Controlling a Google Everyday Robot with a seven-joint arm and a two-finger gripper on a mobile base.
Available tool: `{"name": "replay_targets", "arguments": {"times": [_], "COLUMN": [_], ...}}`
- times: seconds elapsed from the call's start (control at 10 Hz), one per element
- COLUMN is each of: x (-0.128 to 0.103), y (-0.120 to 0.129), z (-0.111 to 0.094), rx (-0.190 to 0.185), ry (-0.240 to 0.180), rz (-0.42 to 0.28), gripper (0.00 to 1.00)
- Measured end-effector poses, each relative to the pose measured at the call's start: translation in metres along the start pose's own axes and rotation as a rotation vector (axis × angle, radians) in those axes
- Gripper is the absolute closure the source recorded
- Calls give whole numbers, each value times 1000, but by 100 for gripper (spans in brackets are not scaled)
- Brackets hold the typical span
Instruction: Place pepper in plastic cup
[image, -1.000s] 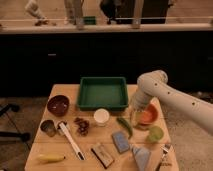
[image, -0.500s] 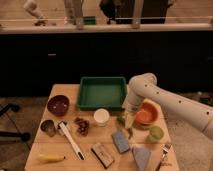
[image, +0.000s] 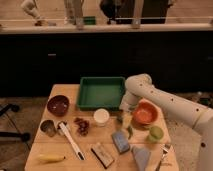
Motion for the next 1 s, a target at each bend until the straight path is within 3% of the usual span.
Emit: {"name": "replay_targets", "arguments": {"times": [0.2,0.7,1.0], "x": [2,11,8], "y": [-1,6,4], "z": [5,11,12], "rx": [-12,-27,-20], "ry": [0,-20,-22], "rz": [7,37,34], "gripper": [22,70,75]}}
